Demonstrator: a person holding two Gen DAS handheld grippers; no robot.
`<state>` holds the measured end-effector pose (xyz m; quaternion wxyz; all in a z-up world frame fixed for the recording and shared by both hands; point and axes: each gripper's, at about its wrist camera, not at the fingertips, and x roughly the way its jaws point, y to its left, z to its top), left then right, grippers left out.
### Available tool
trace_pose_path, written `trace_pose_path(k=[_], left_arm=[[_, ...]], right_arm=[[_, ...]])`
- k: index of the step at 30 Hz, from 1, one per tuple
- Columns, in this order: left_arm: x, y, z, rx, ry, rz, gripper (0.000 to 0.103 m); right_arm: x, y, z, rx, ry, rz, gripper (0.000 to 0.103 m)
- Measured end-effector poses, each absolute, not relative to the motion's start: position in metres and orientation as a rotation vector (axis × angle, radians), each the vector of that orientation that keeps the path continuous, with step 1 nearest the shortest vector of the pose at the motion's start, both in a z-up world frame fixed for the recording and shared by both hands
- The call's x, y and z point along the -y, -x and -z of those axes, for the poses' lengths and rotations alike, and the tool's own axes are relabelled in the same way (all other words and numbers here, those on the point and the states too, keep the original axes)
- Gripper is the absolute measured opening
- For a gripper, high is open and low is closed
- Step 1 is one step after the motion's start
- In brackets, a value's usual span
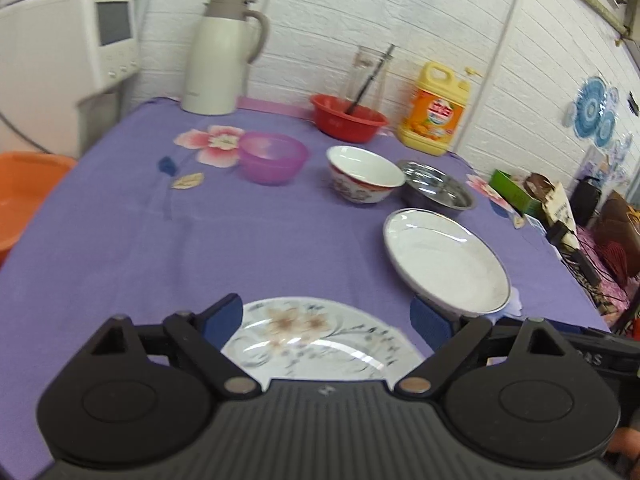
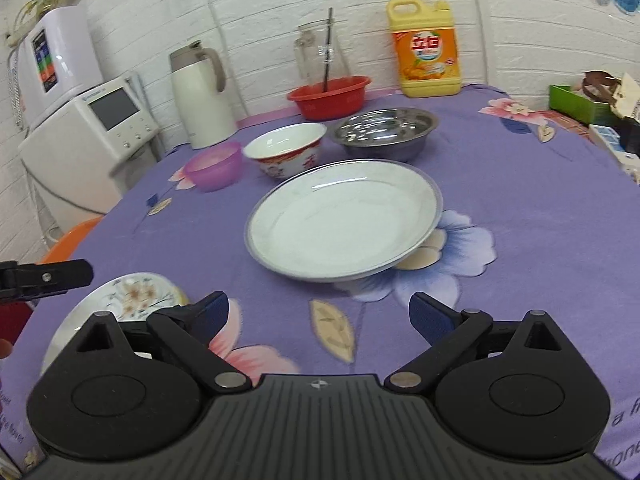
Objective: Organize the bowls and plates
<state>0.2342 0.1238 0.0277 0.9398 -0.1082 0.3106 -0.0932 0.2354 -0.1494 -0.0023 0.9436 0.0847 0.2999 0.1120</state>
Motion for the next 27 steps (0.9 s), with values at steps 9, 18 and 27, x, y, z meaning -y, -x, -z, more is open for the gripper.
trace_pose_path(k=[9, 18, 27], left_arm=[[-0.053, -0.330, -0.018, -0.729, 0.109, 0.254, 0.092], [-0.018, -0.380, 0.002, -0.776, 0.039, 0.254, 0.092], [-0.007, -0.394, 0.013, -0.812, 0.049, 0.274, 0.092]], right_arm=[[0.177, -0.318, 0.024, -0.672, -0.169, -0.118, 0.103], [0.174, -0.329, 0.031, -0.649, -0.144, -0.141, 0.103], [0.164, -0.332, 0.033, -0.634, -0.075, -0.123, 0.103]])
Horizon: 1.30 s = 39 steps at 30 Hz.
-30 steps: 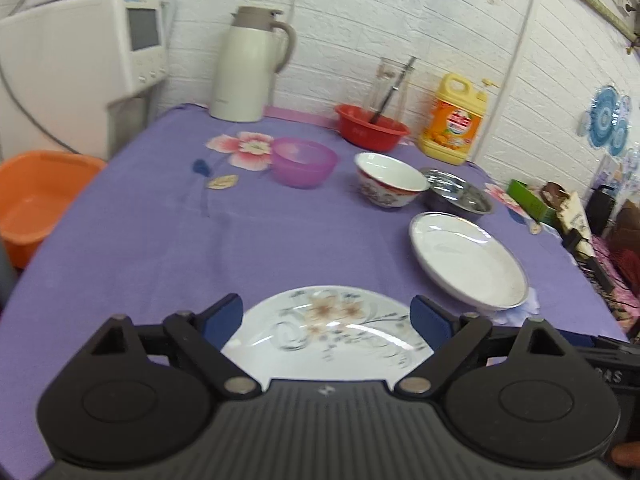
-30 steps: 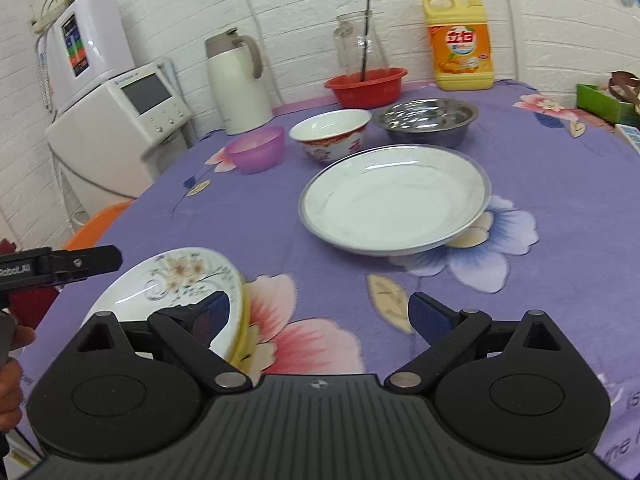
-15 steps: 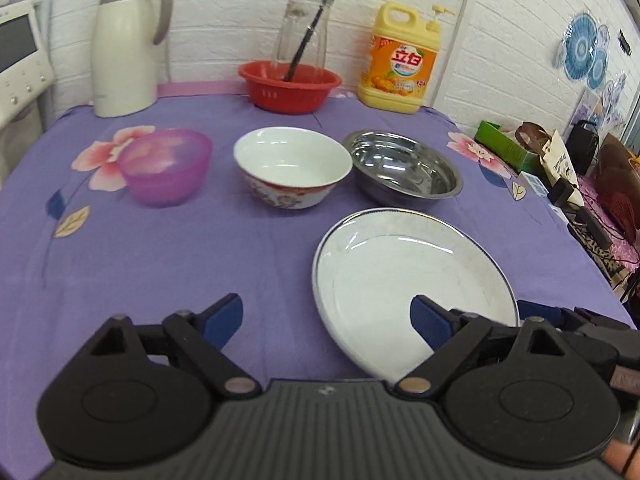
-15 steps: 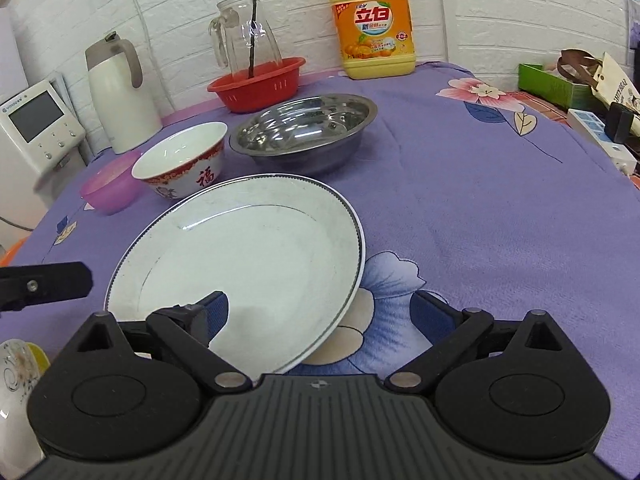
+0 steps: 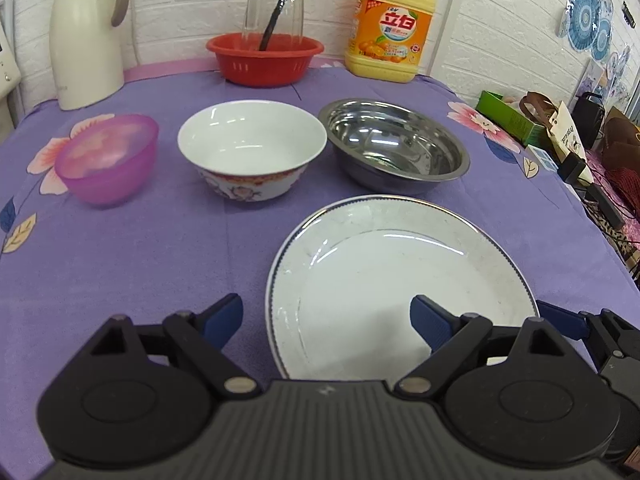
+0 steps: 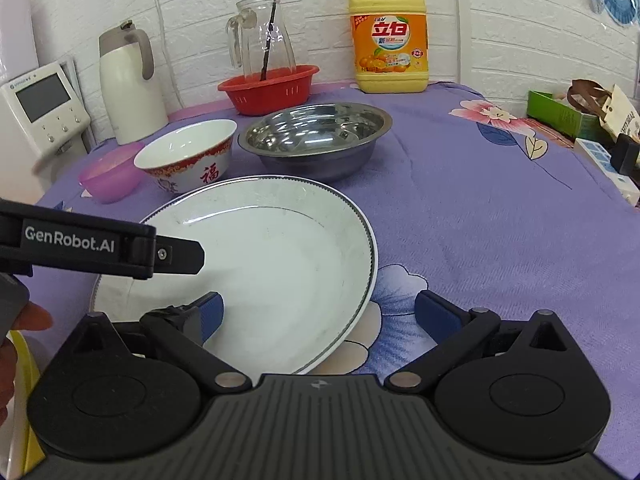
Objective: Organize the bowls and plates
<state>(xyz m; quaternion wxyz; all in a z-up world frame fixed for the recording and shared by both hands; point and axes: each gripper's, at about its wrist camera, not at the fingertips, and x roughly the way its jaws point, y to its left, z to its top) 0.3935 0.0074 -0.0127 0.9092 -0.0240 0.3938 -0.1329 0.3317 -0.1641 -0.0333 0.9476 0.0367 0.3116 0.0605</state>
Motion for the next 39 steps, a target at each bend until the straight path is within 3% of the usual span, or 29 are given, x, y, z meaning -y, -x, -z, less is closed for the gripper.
trace_pose_path(k=[20, 24, 27, 30, 39], left_arm=[[0.009, -0.403, 0.020, -0.851, -0.037, 0.277, 0.092], [0.015, -0.404, 0.020, -0.852, -0.058, 0.308, 0.081], [0.017, -0.407, 0.019, -0.861, -0.054, 0.292, 0.080], [0.009, -0.399, 0.013, -0.867, -0.027, 0.314, 0.070], [-0.003, -0.354, -0.028, -0.742, -0.028, 0.305, 0.070]], right_arm=[[0.154, -0.334, 0.028, -0.679, -0.055, -0.212, 0.103], [0.155, -0.335, 0.030, -0.664, -0.051, -0.209, 0.103], [0.142, -0.337, 0.030, -0.667, 0.004, -0.222, 0.103], [0.142, -0.333, 0.025, -0.686, -0.022, -0.213, 0.103], [0.131, -0.293, -0.005, -0.598, -0.013, -0.200, 0.103]])
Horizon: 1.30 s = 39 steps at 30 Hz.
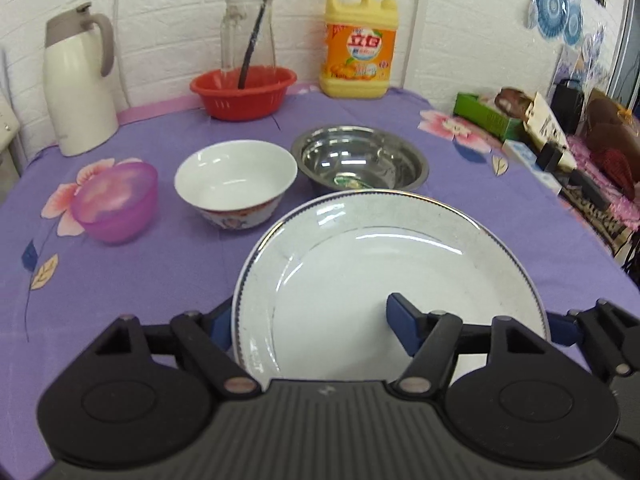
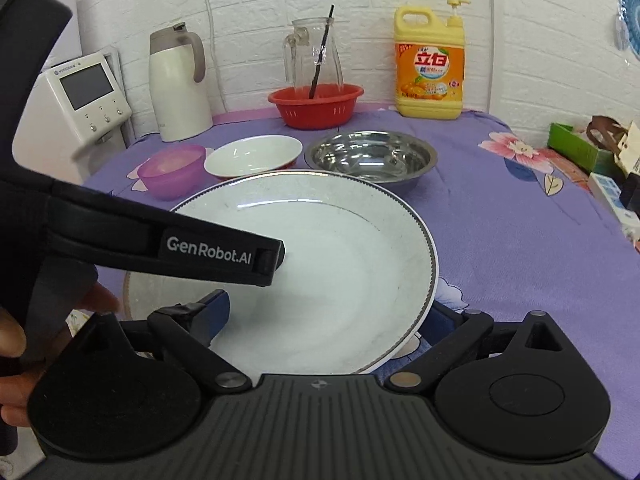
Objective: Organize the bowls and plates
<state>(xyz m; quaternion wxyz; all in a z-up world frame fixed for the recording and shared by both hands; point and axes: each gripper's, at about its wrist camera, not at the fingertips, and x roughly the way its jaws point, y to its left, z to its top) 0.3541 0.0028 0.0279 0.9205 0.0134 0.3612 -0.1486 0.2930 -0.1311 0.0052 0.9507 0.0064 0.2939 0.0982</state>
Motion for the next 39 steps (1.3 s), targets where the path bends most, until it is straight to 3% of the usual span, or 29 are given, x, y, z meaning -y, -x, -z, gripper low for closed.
trace_pose_path(k=[11, 26, 32, 39], left_arm=[[-0.077, -0.261, -0.039, -0.670, -0.001, 0.185, 0.069], [-0.146, -0.191, 0.008, -0.700, 0.104, 0.109, 0.069], [-0.156, -0.186, 0.005, -0.708, 0.144, 0.160, 0.080], [-0.174, -0.173, -0.007, -0.705, 0.151, 0.183, 0.082]], right_arm=[[0.084, -0.228, -0.015, -0.571, -0.015, -0.353, 0.103], [0.013, -0.185, 0.013, -0.604, 0.142, -0.477, 0.103], [0.020, -0.186, 0.016, -0.636, 0.105, -0.493, 0.103], [0.020, -0.186, 0.020, -0.632, 0.131, -0.477, 0.103]])
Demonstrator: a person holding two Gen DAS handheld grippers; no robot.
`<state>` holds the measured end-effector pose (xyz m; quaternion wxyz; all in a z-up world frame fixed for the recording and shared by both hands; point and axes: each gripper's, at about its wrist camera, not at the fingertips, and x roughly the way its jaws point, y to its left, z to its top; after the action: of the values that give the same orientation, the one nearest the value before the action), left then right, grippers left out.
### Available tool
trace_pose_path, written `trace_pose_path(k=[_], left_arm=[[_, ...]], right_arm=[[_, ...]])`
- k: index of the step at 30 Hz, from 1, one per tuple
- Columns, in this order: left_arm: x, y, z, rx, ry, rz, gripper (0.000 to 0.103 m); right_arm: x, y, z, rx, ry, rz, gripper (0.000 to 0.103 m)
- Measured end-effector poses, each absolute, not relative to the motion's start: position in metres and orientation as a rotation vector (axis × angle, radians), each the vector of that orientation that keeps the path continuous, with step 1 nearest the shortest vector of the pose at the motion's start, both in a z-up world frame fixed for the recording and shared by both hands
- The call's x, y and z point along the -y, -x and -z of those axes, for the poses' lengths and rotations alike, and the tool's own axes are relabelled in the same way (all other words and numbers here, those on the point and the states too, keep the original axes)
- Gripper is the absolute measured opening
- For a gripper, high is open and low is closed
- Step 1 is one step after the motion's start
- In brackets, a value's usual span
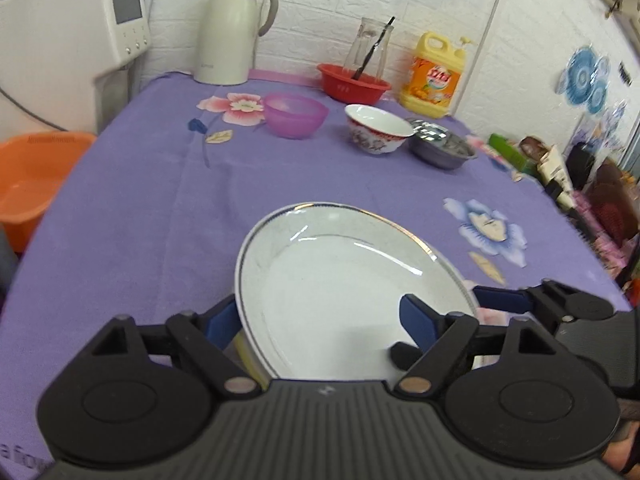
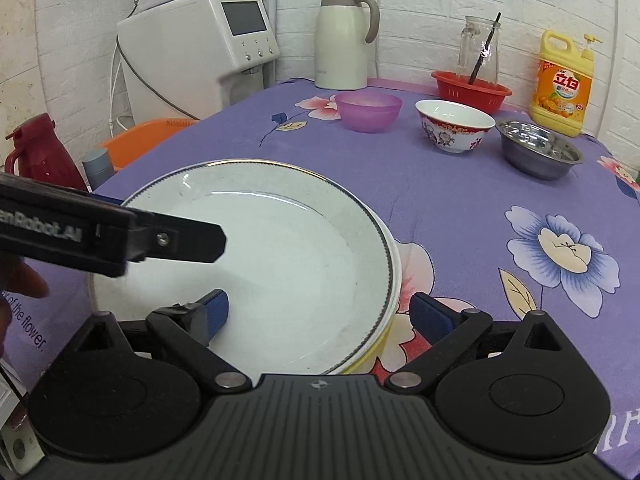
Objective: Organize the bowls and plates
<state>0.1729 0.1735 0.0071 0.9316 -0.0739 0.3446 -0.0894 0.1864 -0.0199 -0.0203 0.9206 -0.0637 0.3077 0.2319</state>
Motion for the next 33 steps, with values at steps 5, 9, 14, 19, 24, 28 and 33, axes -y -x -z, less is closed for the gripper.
trace_pose_path(k=[5, 9, 14, 19, 24, 28, 33], left_arm=[[-0.170, -0.170, -0.012, -0.660, 0.130, 0.182, 0.082], [-0.164, -0.173, -0.021, -0.617, 0.124, 0.176, 0.082], [-0.151, -0.185, -0.027, -0.618, 0.136, 0.197, 0.083], [-0.135, -0.196, -0.029, -0.621, 0.135, 0.225, 0.083], [-0.123, -0.207, -0.030, -0.622, 0.137, 0.249, 0.083], [-0.121, -0.216, -0.029, -0.624, 0.136, 0.252, 0.083], [-0.127, -0.230, -0.028, -0.639, 0.110, 0.219, 0.083]], right_arm=[[0.026, -0.187, 0.022, -0.643, 0.118, -0.457, 0.103], [0.038, -0.186, 0.018, -0.629, 0.085, -0.438, 0.103], [0.061, -0.193, 0.015, -0.640, -0.023, -0.426, 0.103], [0.090, -0.207, 0.011, -0.648, -0.066, -0.390, 0.103], [0.141, -0.260, -0.010, -0.641, -0.068, -0.302, 0.103], [0.174, -0.338, -0.021, -0.652, -0.056, -0.163, 0.103], [0.187, -0.441, -0.013, -0.735, -0.012, -0.022, 0.103]])
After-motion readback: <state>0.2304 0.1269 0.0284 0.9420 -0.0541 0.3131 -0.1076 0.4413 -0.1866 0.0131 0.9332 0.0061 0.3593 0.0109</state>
